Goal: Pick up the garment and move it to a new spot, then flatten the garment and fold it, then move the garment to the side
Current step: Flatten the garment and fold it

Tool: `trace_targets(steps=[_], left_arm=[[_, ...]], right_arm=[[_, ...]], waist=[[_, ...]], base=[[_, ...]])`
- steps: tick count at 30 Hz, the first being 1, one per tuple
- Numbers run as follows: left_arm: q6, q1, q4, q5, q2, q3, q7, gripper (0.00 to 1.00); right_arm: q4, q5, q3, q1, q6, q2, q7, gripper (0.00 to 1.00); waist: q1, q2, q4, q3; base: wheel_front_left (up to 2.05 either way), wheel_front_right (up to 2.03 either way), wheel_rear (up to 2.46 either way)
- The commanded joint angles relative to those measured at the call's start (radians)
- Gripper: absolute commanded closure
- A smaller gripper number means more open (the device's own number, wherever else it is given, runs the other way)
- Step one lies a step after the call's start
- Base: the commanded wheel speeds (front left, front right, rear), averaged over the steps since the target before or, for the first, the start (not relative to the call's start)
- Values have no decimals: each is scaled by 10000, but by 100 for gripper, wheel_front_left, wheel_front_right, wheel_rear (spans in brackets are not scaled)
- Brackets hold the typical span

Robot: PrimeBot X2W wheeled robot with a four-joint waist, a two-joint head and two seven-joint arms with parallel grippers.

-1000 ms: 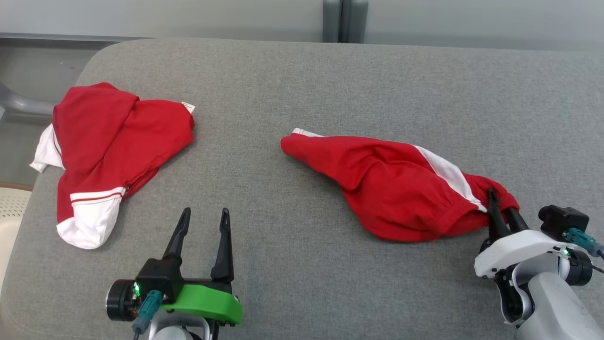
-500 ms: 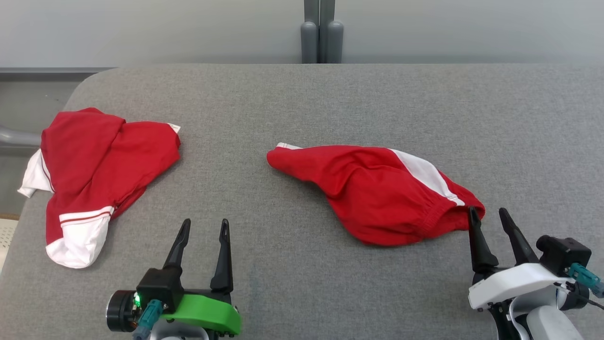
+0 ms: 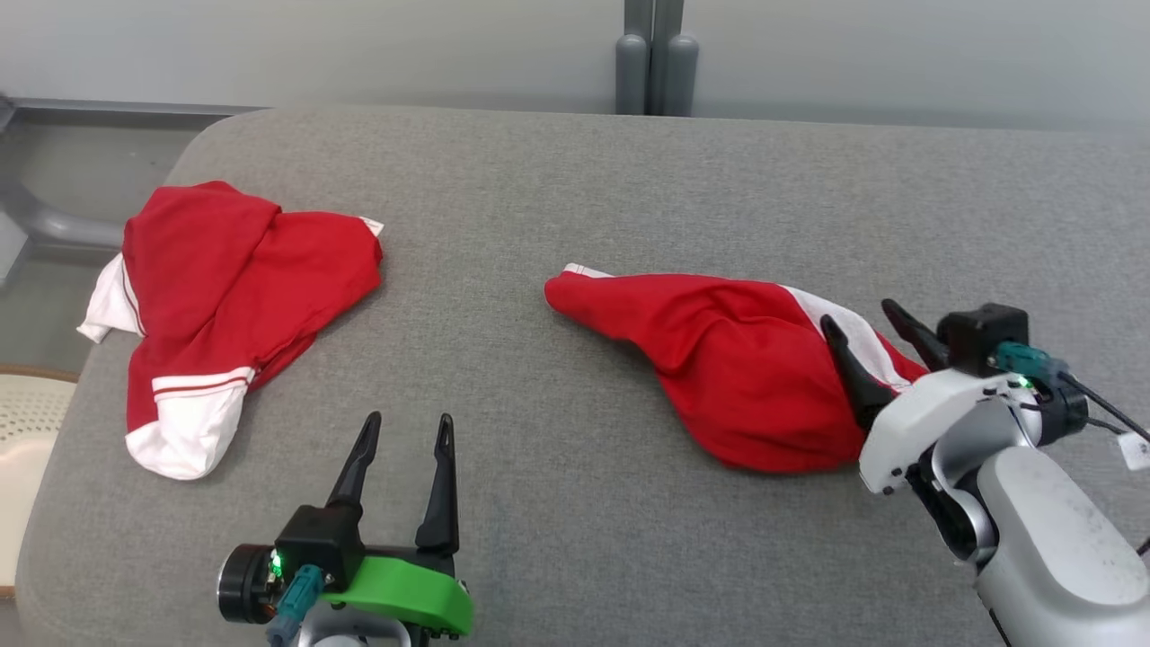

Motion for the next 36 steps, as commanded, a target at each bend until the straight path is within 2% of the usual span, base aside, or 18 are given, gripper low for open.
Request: trace_targets(steps=[1, 6, 13, 14, 15, 16, 17, 22, 28, 36], left_arm=[[26, -156, -2, -12, 23, 4, -6, 0], [72, -264, -22, -106, 23, -72, -6, 0], [118, -362, -24, -186, 23, -89, -6, 0], [123, -367, -29, -187, 23, -85, -7, 0], [133, -367, -34, -188, 23, -77, -6, 0], [145, -363, -37, -188, 23, -60, -6, 0], [152, -358, -36, -185, 23, -41, -7, 0], [154, -308, -47, -85, 23, 72, -6, 0], [120, -185, -63, 8, 23, 167, -7, 0], [74, -54, -113, 139, 23, 364, -7, 0]], right_arm=[[266, 190, 382, -293, 4, -133, 288, 0], [1193, 977, 1884, -1103, 3, -779, 1252, 0], [2166, 1686, 3209, -1777, 3, -1156, 1535, 0], [2244, 1787, 3377, -1868, 3, -1173, 1487, 51], [2303, 1873, 3509, -1923, 3, -1187, 1446, 68], [2356, 1947, 3716, -1966, 3, -1223, 1386, 93], [2392, 2014, 3844, -2000, 3, -1259, 1349, 100], [2279, 1794, 4540, -2313, 3, -1507, 538, 100], [1444, 1453, 5111, -2183, 3, -1739, -330, 100], [-433, 555, 5810, -584, 3, -2212, -422, 100]], waist=[[0, 0, 310, 165], [0, 0, 704, 340], [0, 0, 907, 470], [0, 0, 916, 479], [0, 0, 915, 484], [0, 0, 906, 486], [0, 0, 891, 486], [0, 0, 679, 450], [0, 0, 340, 343], [0, 0, -137, 217]], base=[[0, 0, 0], [0, 0, 0], [0, 0, 0], [0, 0, 0], [0, 0, 0], [0, 0, 0], [0, 0, 0], [0, 0, 0], [0, 0, 0], [0, 0, 0]])
